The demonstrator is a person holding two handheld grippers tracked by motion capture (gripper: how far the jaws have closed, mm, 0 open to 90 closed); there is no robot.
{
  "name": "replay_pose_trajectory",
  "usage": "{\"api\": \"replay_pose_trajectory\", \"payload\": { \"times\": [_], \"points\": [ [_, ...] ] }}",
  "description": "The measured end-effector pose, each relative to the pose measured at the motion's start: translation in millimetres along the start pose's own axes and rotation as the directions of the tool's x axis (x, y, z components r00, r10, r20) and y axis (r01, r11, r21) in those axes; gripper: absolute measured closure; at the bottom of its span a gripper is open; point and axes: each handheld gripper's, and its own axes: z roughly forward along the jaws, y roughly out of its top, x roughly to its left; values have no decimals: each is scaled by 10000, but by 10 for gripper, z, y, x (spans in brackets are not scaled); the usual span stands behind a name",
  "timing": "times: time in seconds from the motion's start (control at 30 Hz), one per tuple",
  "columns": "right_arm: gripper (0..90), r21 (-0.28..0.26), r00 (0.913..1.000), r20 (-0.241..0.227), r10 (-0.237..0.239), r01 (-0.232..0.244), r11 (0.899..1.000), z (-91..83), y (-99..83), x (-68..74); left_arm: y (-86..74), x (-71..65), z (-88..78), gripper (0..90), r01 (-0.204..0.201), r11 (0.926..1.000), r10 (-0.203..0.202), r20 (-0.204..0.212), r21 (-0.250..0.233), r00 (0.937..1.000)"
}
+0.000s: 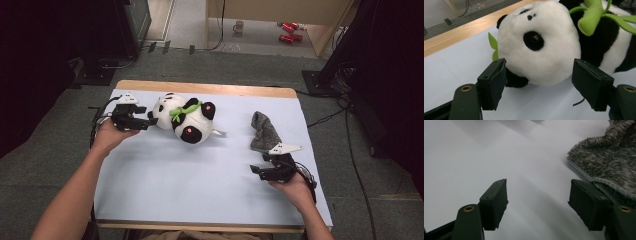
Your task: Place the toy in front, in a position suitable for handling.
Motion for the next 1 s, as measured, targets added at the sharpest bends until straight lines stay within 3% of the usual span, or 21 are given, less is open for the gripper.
{"api": "replay_pose_trajectory", "payload": {
  "times": [0.2, 0.23, 0.4, 0.47, 0.57, 0.63, 0.7, 0.77, 0.8, 0.83, 1.0],
  "points": [
    [308, 0, 9998, -177, -120, 120, 9999, 21, 18, 14, 214, 61, 116, 293, -32, 9999, 34, 227, -109, 9997],
    [308, 40, 9996, -217, -206, 207, 9998, 26, 22, 30, 248, 64, 142, 295, -26, 9997, 35, 424, -225, 9991],
    [308, 141, 9989, -298, -369, 373, 9992, 40, 22, 61, 356, 14, 297, 284, -488, 9983, 495, 246, -304, 9985],
    [308, 187, 9985, -331, -427, 434, 9989, 43, 21, 69, 380, 43, 424, 269, -245, 9996, 252, 689, -117, 9973],
    [308, 238, 9983, -353, -471, 480, 9986, 43, 23, 81, 374, 74, 497, 255, -11, 10000, 18, 792, -81, 9969],
    [307, 206, 9973, -399, -614, 622, 9978, 46, 29, 99, 377, 112, 536, 258, 435, 9989, -415, 947, -188, 9946],
    [307, 214, 9968, -429, -678, 687, 9974, 47, 30, 106, 356, 118, 572, 279, 416, 9991, -403, 994, -112, 9942],
    [306, 279, 9961, -413, -785, 797, 9964, 53, 34, 126, 331, 105, 608, 371, 360, 9993, -363, 949, 46, 9948],
    [306, 279, 9961, -413, -785, 797, 9964, 53, 34, 126, 326, 95, 619, 371, 264, 9996, -272, 857, 106, 9960],
    [306, 248, 9953, -411, -872, 883, 9958, 53, 39, 128, 329, 59, 637, 447, 39, 9997, -55, 657, 252, 9978],
    [305, 218, 9956, -363, -869, 877, 9959, 42, 48, 128, 332, -39, 666, 576, 70, 9992, -76, 152, 399, 9999]
  ]
}}
